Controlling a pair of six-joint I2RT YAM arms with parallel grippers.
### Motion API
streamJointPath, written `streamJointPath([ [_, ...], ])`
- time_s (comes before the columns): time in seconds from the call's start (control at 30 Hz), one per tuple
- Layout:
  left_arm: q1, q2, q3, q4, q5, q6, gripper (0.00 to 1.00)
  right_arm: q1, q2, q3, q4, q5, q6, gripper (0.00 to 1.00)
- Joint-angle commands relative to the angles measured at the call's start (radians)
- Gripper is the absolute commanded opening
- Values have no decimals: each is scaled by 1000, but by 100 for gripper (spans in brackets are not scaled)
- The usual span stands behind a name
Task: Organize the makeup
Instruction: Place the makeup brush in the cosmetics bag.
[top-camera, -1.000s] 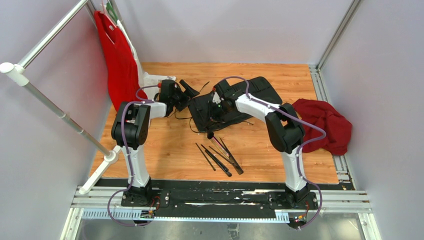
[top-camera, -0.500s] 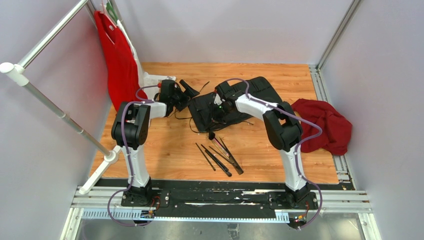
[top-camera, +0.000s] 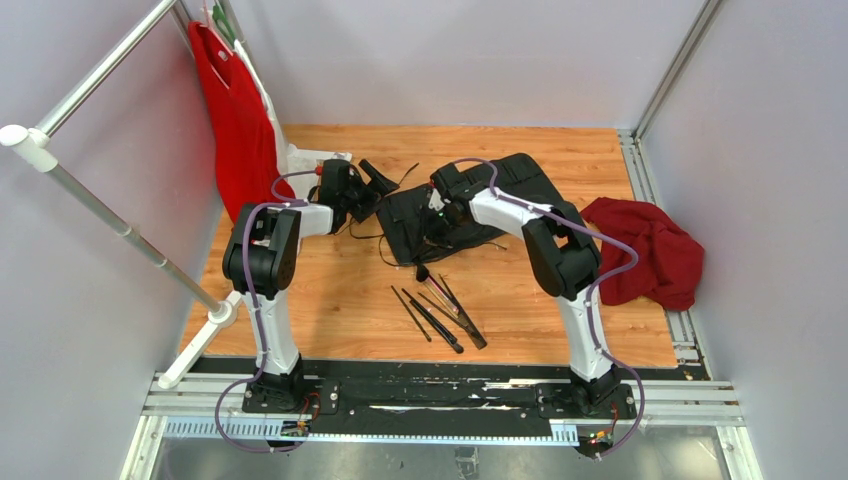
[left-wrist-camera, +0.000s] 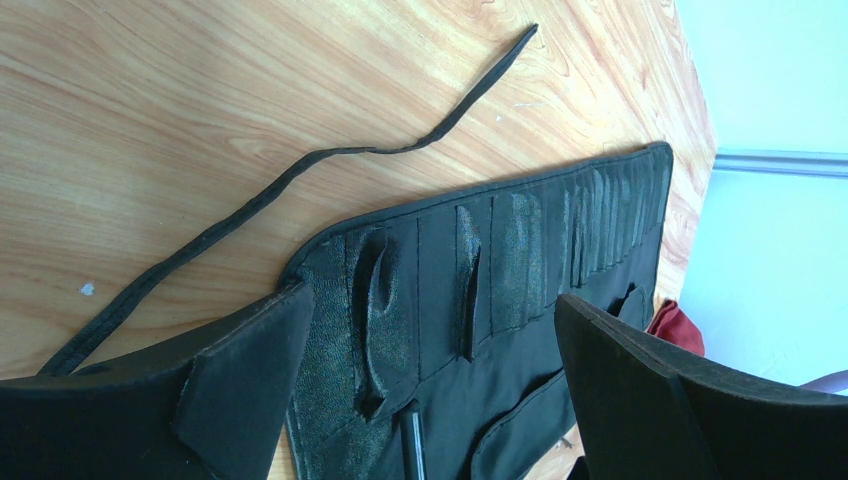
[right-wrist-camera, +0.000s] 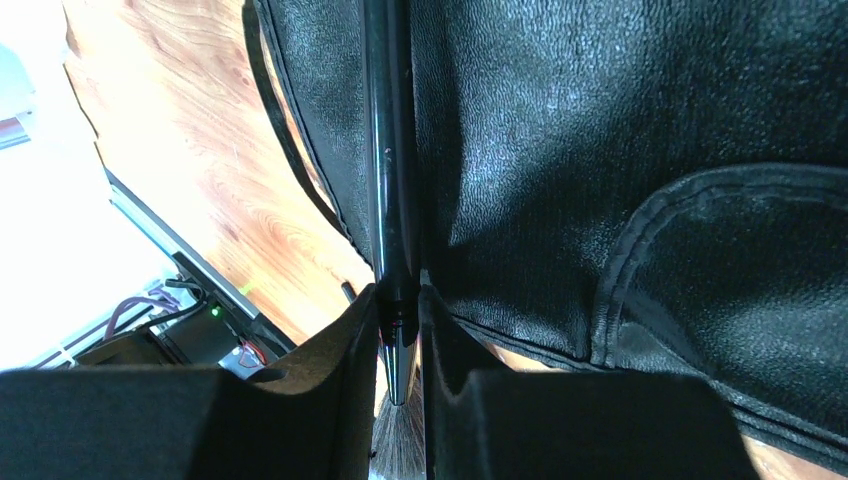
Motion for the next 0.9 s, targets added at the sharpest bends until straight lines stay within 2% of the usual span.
streamJointPath([
  [0.0,12,47,-41,-112,-4,5,98,-14,26,43,-7,-17,-2,1],
  [0.53,12,56,-35,-112,0,3,98,-15,61,93,-22,-39,-11,1],
  [0.87,12,57,-38,-112,3,-2,98,-16,134,200,-44,-52,-21,1],
])
